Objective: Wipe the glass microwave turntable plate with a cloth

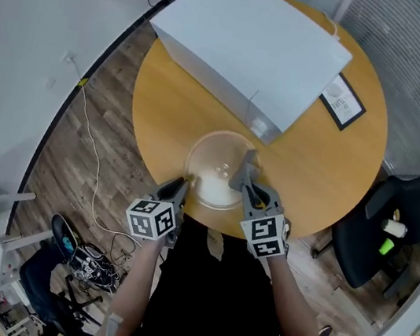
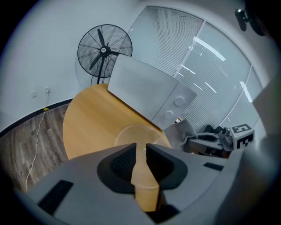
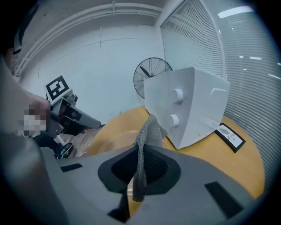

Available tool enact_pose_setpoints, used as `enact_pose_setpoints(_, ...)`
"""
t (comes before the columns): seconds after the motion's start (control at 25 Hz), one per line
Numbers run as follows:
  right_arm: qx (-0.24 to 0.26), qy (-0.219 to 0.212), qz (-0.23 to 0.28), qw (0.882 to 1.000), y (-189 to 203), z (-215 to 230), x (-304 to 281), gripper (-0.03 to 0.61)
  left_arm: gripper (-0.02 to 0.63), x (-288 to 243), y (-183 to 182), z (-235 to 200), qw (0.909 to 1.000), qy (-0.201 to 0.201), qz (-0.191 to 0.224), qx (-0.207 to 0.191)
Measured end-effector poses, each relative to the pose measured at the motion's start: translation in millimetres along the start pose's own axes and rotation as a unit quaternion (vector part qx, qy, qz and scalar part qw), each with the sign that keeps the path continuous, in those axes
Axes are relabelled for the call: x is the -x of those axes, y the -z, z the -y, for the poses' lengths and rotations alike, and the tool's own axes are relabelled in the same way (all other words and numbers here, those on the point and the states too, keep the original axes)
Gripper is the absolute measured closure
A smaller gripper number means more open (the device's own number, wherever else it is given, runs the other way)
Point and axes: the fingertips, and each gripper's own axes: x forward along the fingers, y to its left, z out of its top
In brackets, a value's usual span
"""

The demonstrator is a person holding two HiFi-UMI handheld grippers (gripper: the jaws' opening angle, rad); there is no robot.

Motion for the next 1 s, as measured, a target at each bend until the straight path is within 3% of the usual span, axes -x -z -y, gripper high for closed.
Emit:
enact_pose_setpoints(0.48, -0.017, 0.057, -0.076, 0.995, 32.5, 5.4, -36.0, 0.557, 0.472, -39.7, 44.6, -55.0, 0.9931, 0.022, -0.08, 0.082)
enact_pose_setpoints(0.72, -0.015, 0.088, -0.099, 0.991, 40.2, 8.9, -43.4, 0.557, 0.463, -54.9, 55.0, -66.8, 0.9875, 0.047, -0.111, 0.102)
enact_pose_setpoints(1.0, -0.026, 0.109, -0.113, 0.987, 48.1, 7.7, -45.9, 0.557, 0.465, -55.5, 57.5, -71.1, 0.9813, 0.076, -0.117, 0.132)
